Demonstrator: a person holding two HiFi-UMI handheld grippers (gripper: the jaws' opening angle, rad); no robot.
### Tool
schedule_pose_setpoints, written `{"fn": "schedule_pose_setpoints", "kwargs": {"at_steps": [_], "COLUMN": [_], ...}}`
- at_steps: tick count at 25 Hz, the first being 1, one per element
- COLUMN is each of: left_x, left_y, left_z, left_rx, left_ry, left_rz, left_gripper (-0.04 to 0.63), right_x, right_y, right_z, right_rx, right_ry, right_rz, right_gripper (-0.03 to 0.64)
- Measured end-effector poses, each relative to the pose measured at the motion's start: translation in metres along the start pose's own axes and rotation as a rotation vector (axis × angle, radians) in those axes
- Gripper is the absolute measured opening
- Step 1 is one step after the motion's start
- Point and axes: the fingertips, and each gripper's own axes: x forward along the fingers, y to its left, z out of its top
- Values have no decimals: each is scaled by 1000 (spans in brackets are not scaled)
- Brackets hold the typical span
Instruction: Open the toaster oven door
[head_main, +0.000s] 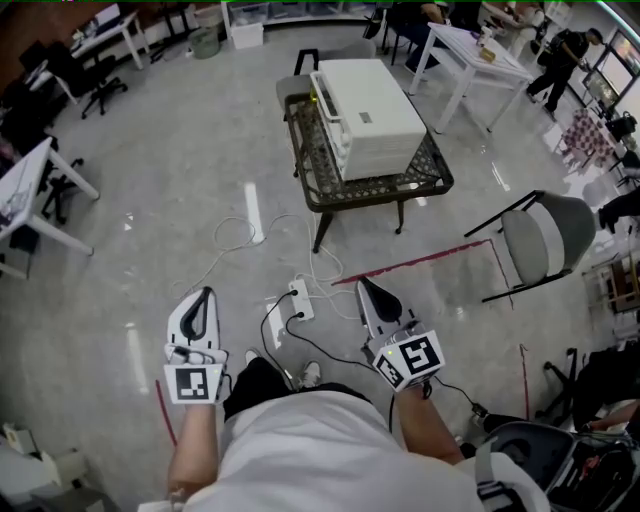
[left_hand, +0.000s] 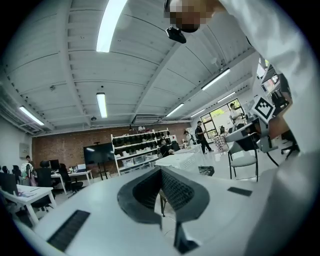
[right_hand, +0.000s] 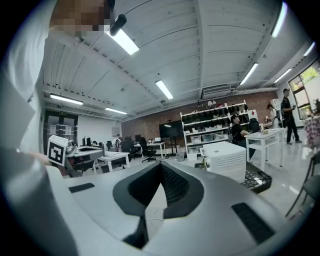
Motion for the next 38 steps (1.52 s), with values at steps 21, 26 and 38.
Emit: {"fn": "schedule_pose_setpoints", "kwargs": {"at_steps": [21,26,38], "left_x": [256,300,402], "left_y": [227,291,274], "left_z": [-71,-91,-109], "left_rx": [-91,-116,-150], "left_ry": [2,8,24], "left_rz": [-217,-251,-443], "left_gripper": [17,17,17], "right_x": [316,375,442], "right_y": [-41,-30,-99], "right_z": [22,33,43], "right_rx": [52,57,45], "right_ry": [122,137,108], "right_rz": [-153,-195,-336], "right_gripper": [21,21,21]}}
